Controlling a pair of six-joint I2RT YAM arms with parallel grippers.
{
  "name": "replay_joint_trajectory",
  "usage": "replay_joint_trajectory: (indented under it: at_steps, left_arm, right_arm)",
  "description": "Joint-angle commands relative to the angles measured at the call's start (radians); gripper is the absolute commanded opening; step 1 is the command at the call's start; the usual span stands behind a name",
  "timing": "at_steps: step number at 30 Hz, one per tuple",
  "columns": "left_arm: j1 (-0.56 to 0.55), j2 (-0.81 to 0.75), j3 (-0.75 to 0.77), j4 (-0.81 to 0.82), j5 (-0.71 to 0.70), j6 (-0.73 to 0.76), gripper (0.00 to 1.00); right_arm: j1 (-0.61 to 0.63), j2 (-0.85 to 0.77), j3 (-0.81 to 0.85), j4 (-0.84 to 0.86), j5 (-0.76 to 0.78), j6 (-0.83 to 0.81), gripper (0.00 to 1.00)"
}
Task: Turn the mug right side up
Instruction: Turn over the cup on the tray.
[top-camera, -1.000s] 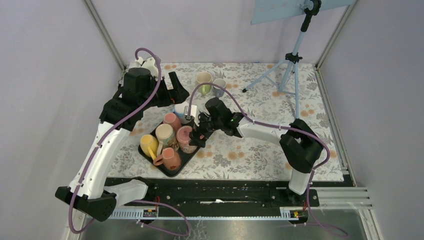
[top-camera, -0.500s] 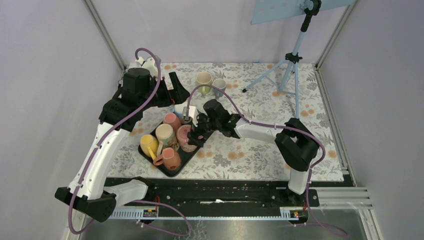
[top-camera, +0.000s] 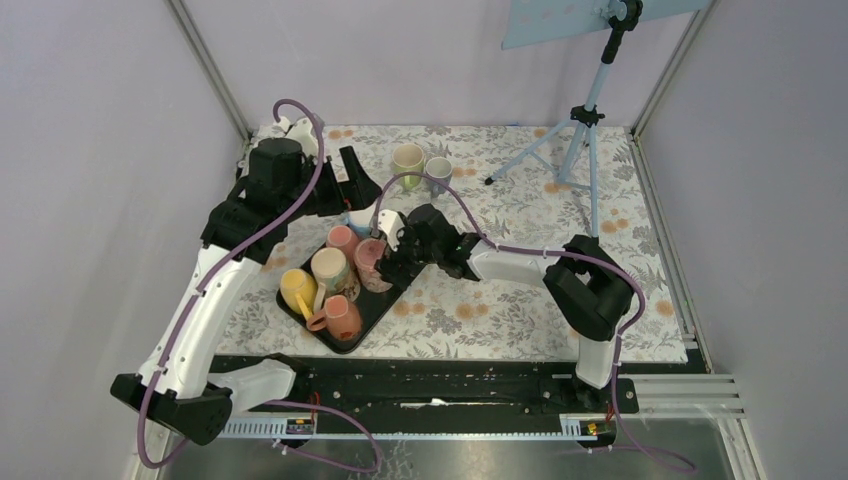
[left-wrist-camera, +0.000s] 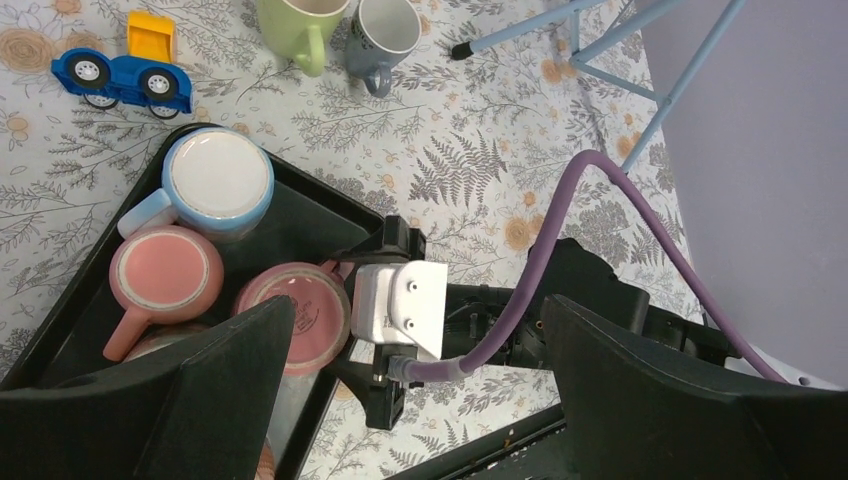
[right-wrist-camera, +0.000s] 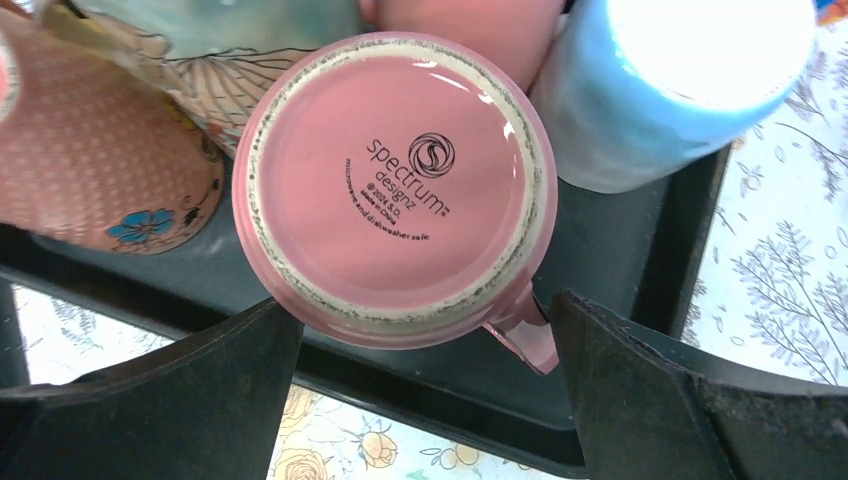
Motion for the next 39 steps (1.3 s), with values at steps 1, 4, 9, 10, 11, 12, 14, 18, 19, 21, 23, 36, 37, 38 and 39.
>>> replay_joint_trajectory:
  at_steps: [1, 4, 9, 10, 11, 12, 14, 18, 19, 21, 23, 36, 37, 38, 39]
  left_arm:
    - [0.003, -0.025, -0.018, 0.063, 0.023, -0.009, 0.99]
    - [0.002, -0.023, -0.023, 0.067, 0.024, -0.012, 0.99]
    - [0.003, -0.018, -0.032, 0.07, 0.024, -0.008, 0.99]
    - [0.003, -0.019, -0.035, 0.07, 0.024, -0.008, 0.99]
    - [0.002, -0.019, -0.039, 0.07, 0.022, -0.008, 0.99]
    - [0.002, -0.02, -0.045, 0.071, 0.018, -0.009, 0.99]
    - [0.002, -0.023, -0.058, 0.07, 0.015, -0.009, 0.99]
    - [0.003, -0.033, -0.097, 0.071, 0.027, -0.02, 0.99]
    - [0.003, -0.038, -0.108, 0.075, 0.034, -0.026, 0.99]
    - [0.002, -0.049, -0.138, 0.087, 0.045, -0.038, 0.99]
    - [0.003, -0.06, -0.165, 0.094, 0.056, -0.051, 0.99]
    - [0.002, -0.111, -0.383, 0.192, 0.158, -0.166, 0.99]
    - [0.001, -0.108, -0.393, 0.202, 0.161, -0.172, 0.99]
    - [0.001, -0.107, -0.401, 0.212, 0.163, -0.179, 0.99]
    - [0.002, -0.104, -0.407, 0.222, 0.165, -0.184, 0.99]
  right_arm:
    - [0.006, -0.021, -0.011, 0.074, 0.16, 0.059, 1.0]
    - [0.006, -0.019, -0.005, 0.077, 0.207, 0.1, 1.0]
    - [0.006, -0.055, -0.046, 0.116, 0.186, 0.136, 1.0]
    - [0.006, -0.063, -0.052, 0.117, 0.173, 0.138, 1.0]
    - [0.005, -0.073, -0.062, 0.115, 0.16, 0.139, 1.0]
    - [0.006, -0.088, -0.073, 0.115, 0.148, 0.135, 1.0]
    - [0.006, -0.121, -0.106, 0.129, 0.141, 0.115, 1.0]
    - [-0.051, -0.166, -0.126, 0.134, 0.073, 0.071, 1.0]
    - [-0.077, -0.172, -0.125, 0.134, 0.014, 0.067, 1.0]
    - [-0.127, -0.182, -0.131, 0.142, -0.113, 0.041, 1.0]
    - [-0.165, -0.174, -0.126, 0.139, -0.208, -0.004, 1.0]
    - [-0.203, 0.012, 0.05, 0.006, -0.339, -0.164, 1.0]
    - [-0.203, 0.023, 0.058, 0.0, -0.339, -0.17, 1.0]
    - [-0.203, 0.028, 0.065, -0.004, -0.335, -0.174, 1.0]
    - [-0.202, 0.034, 0.069, -0.003, -0.336, -0.177, 1.0]
